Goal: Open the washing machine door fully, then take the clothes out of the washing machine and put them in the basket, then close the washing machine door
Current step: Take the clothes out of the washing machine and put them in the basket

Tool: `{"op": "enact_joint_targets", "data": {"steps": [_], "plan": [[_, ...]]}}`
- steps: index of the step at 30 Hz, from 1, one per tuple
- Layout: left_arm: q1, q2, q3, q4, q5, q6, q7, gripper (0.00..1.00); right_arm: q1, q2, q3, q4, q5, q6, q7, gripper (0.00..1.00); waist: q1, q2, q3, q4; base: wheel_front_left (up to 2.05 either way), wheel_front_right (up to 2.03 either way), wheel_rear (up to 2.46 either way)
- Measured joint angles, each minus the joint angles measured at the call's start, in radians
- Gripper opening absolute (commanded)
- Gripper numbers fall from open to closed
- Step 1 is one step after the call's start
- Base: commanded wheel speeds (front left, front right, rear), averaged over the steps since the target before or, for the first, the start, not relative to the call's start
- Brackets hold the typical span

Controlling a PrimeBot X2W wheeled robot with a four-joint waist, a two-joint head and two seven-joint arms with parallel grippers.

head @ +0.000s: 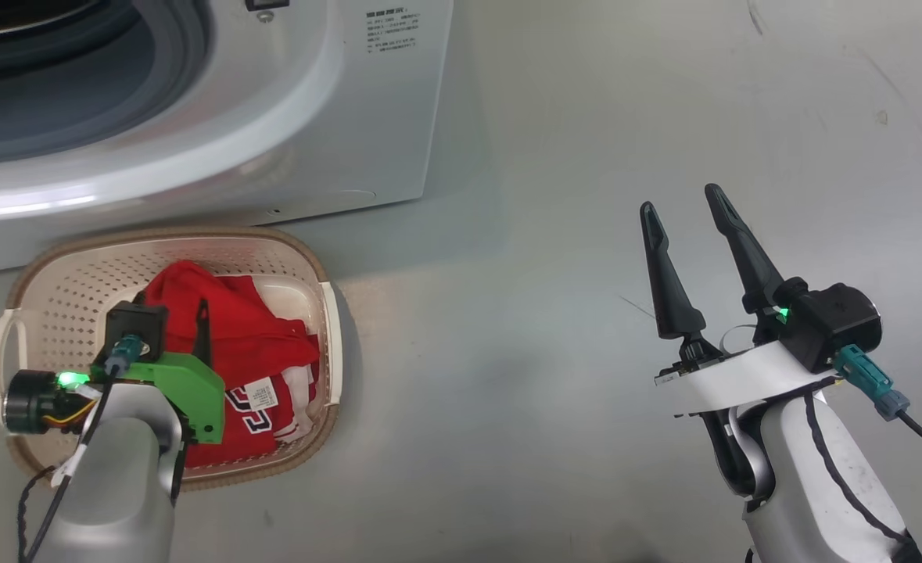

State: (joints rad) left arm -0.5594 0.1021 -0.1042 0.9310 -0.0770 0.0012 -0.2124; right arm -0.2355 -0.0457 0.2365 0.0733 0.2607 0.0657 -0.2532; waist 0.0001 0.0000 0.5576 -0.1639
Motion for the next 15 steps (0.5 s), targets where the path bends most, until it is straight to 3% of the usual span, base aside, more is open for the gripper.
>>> {"op": "enact_joint_targets", "data": {"steps": [15], "plan": [[0.034, -0.044, -0.049, -0.079, 0.008, -0.026, -0.039, 1.0, 0.002, -0.001, -0.021, 0.052, 0.002, 0.013, 0.0, 1.0, -0.0001, 0.0, -0.194, 0.096, 0.0, 0.0, 0.0]]}}
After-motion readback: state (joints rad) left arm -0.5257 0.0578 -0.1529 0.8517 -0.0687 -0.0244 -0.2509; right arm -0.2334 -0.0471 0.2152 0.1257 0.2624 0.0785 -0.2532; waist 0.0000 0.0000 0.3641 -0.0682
